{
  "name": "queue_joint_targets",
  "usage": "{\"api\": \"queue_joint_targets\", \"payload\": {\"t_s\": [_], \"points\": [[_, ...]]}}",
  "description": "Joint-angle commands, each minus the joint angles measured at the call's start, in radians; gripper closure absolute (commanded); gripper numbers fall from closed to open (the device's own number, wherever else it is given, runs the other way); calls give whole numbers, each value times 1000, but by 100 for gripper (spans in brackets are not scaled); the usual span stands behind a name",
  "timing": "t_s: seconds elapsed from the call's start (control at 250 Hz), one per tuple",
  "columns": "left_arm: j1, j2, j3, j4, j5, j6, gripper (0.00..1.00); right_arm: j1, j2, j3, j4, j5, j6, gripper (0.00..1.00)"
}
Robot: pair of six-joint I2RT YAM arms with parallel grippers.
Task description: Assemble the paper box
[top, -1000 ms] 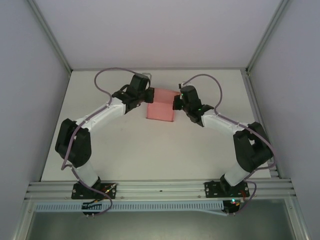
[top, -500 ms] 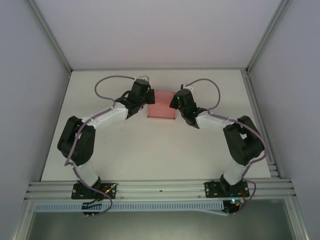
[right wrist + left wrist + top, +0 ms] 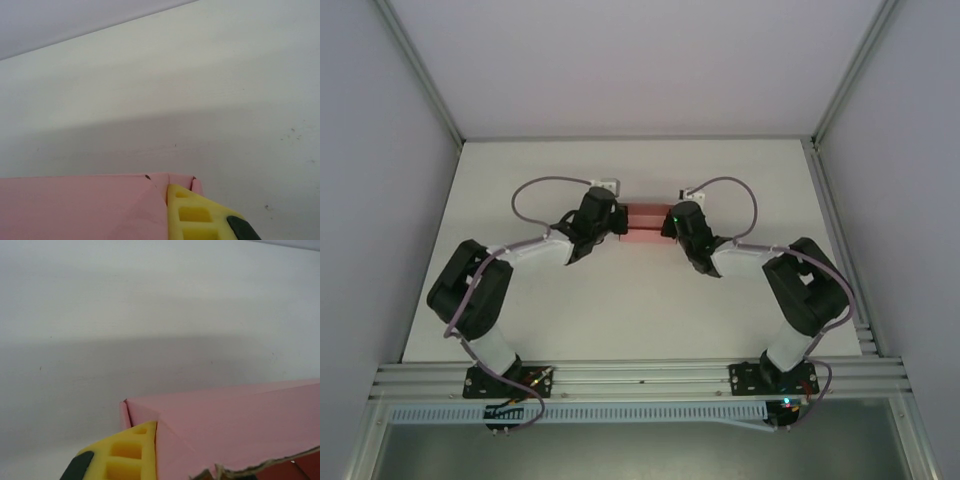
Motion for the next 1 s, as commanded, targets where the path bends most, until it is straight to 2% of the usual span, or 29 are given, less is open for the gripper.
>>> {"api": "queue_joint_targets", "payload": {"t_s": [0.0, 0.228, 0.343, 0.391, 0.523, 0.563, 0.615, 0.846, 0.994], "points": [[-21, -36, -94, 12, 38, 25, 98, 47, -53, -57, 11, 69, -27, 96], [-36, -128, -147, -18, 37, 45, 74, 82, -148, -129, -20, 142, -96, 93], [-40, -184, -160, -59, 29, 38, 50, 99, -185, -165, 2, 146, -141, 89], [-40, -210, -165, -80, 27, 37, 35, 106, -200, -176, -1, 146, -146, 86], [-45, -284, -195, -127, 32, 36, 12, 118, -234, -207, -2, 141, -151, 79], [-45, -307, -206, -137, 37, 35, 1, 119, -237, -220, 9, 134, -153, 77], [-48, -337, -215, -152, 41, 39, 0, 122, -244, -228, 11, 127, -152, 73], [-55, -464, -214, -215, 70, 70, 0, 130, -290, -251, 9, 87, -188, 67], [-42, -457, -151, -275, 63, 106, 0, 130, -331, -216, -46, 97, -202, 63]]}}
